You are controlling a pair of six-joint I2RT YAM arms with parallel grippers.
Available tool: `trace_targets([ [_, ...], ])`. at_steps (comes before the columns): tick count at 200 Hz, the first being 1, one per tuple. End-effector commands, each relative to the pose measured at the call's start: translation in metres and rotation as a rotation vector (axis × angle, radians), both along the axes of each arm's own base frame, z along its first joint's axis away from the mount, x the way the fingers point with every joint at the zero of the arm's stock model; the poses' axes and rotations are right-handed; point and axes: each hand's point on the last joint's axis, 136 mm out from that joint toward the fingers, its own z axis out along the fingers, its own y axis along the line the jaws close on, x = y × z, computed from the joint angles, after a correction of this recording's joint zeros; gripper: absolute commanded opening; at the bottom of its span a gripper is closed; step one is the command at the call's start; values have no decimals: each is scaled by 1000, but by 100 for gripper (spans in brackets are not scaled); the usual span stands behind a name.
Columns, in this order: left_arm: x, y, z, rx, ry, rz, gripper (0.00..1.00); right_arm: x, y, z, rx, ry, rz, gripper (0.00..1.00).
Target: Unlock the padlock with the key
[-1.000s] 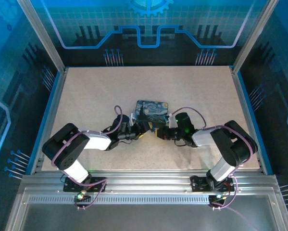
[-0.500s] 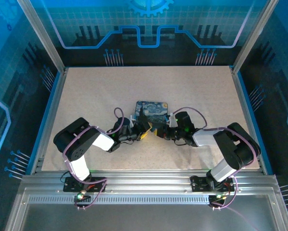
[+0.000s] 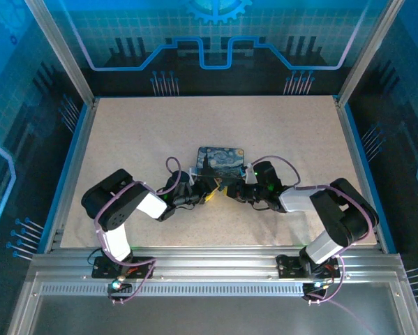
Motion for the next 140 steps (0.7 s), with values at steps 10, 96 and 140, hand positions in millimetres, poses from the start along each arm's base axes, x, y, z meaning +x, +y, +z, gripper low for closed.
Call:
trace_targets([
  [10, 4, -11, 8, -32, -23, -9, 45, -2, 16, 20, 57, -4, 16, 0],
  [96, 5, -15, 12, -39, -25, -11, 40, -3, 26, 22, 96, 37, -25, 0],
  [140, 5, -16, 13, -40, -27, -11, 31, -4, 28, 21, 95, 53, -39, 0],
])
